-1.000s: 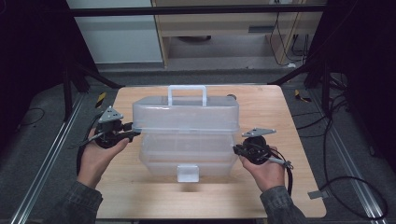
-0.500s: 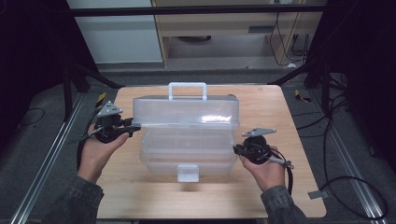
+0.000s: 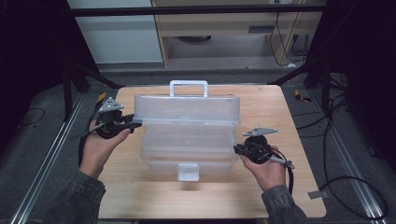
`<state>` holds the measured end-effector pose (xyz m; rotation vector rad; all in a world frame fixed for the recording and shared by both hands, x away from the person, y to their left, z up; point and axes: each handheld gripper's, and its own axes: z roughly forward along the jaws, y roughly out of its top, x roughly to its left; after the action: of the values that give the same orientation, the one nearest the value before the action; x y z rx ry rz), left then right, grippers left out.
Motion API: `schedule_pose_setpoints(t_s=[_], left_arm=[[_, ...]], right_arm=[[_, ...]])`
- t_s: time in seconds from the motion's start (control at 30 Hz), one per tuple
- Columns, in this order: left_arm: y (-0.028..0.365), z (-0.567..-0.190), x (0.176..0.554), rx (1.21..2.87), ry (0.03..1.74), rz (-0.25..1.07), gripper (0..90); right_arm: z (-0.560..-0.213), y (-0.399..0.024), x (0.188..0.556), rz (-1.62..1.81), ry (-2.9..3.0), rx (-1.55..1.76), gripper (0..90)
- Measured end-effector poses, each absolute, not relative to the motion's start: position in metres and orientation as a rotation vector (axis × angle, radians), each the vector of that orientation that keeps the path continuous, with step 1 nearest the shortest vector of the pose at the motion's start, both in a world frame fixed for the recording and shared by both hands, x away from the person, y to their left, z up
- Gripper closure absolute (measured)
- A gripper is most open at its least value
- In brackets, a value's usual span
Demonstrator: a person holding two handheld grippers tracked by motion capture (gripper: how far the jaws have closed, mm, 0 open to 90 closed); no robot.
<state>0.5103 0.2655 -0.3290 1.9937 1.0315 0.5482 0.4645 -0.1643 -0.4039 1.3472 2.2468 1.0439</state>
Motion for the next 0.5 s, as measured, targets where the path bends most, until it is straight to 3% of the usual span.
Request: schedule_pose_setpoints(t_s=[0.5], left_arm=[[0.2646,-0.3269,0.5176,1.968,1.029,0.559,60.7]], right_arm=[[-0.4036,-0.165,0.4653,1.041,2.25,1.341,81.2]])
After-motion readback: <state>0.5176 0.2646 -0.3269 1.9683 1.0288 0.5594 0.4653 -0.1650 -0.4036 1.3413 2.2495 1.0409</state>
